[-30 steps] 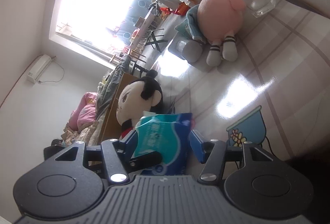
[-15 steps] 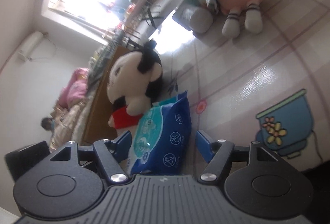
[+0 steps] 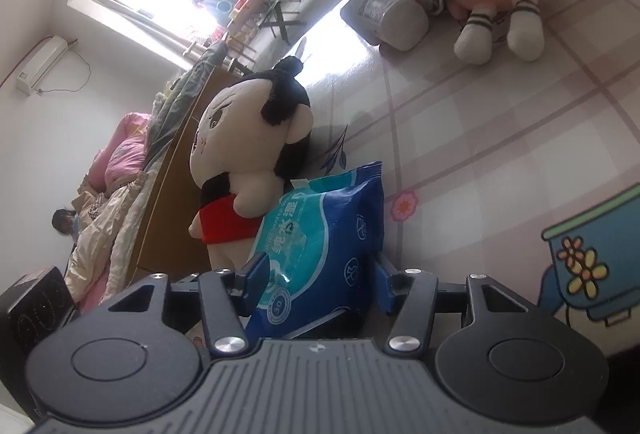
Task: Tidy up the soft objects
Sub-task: 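Lift the wet wipes pack off the bed with the right tool, then carry the wet wipes pack over the cardboard box with the right tool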
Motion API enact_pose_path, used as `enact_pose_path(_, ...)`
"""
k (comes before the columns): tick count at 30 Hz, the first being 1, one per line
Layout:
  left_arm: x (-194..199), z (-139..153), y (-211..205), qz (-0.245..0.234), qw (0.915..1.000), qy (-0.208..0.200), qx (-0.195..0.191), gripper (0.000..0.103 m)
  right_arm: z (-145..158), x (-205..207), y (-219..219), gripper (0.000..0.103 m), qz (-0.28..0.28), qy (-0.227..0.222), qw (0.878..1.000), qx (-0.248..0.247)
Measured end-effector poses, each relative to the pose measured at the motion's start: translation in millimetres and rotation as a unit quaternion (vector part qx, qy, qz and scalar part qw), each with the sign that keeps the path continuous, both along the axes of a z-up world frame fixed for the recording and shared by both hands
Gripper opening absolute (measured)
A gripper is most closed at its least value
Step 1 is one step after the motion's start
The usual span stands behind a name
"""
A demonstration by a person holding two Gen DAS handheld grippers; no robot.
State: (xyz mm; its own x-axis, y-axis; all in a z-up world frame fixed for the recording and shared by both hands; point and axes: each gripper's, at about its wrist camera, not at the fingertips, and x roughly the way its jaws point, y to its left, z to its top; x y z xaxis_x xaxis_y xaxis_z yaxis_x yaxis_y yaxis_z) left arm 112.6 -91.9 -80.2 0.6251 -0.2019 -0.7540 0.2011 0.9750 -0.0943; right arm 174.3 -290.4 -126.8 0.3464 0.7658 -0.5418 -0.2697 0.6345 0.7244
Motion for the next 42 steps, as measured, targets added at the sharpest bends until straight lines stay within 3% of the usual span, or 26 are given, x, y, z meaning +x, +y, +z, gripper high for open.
enact_pose_path(10,-27,30,-4,-0.028,0.9982,-0.051,-0.017,0.076,33,-34,-11,0.057,-0.024,-0.035,0.999,-0.012)
enact_pose_path(21,-71,85,20,-0.010,0.9891,-0.144,-0.031,0.075,106,-74,21,0.058,-0.010,-0.126,0.992,-0.023)
enact_pose_path(30,-98,140,106,0.106,0.9710,-0.214,-0.006,0.075,171,-65,138,0.058,0.112,-0.192,0.975,0.005)
enact_pose_path(37,-86,149,190,0.200,0.9555,-0.214,0.030,0.075,183,-32,262,0.058,0.212,-0.152,0.965,0.027)
enact_pose_path(42,-62,135,258,0.239,0.9572,-0.161,0.028,0.075,164,5,352,0.058,0.259,-0.101,0.961,0.001)
